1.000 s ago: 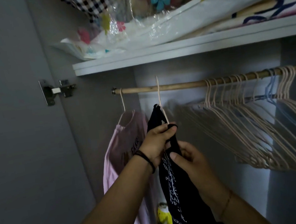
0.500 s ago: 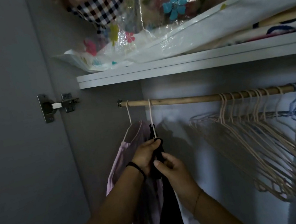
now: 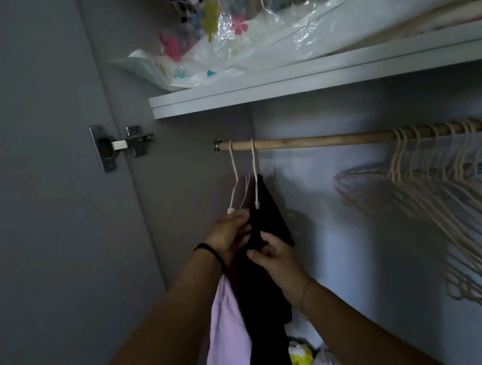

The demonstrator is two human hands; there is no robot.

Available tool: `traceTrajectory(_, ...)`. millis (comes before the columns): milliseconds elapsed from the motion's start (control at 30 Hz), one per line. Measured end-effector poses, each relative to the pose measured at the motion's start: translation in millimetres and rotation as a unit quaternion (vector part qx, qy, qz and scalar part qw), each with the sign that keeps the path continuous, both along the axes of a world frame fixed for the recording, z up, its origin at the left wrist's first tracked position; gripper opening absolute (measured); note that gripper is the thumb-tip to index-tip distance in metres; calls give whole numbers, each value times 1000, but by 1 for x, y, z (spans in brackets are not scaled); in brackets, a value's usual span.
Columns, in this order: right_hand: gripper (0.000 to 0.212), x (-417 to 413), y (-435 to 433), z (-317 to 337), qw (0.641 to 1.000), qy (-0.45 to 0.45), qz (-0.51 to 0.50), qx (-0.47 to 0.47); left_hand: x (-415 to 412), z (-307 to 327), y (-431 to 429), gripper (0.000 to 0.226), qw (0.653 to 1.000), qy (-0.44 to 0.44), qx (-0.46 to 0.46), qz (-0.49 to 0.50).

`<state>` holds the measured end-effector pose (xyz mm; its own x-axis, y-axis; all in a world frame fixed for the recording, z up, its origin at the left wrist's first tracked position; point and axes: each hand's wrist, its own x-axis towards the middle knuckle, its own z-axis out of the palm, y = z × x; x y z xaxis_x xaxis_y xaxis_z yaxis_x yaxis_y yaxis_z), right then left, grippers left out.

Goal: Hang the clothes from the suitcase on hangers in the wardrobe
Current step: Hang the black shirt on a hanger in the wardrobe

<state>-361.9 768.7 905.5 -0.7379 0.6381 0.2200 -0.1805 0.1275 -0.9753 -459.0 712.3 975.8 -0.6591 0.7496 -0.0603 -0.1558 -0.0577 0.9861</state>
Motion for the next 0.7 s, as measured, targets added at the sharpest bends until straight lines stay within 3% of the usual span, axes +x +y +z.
traceTrajectory(233,42,13,-17,-3,998,22,-45,-37,22,-10,-43,22,1000,15,11,-7)
traceTrajectory(400,39,33,-51,-11,998,8,-55,8,41,-34,-93,29,996,84,-22,-3)
traceTrajectory(700,46,83,-142,-48,999,-30,11,37,87,-90,-223,30,995,79,-59,14)
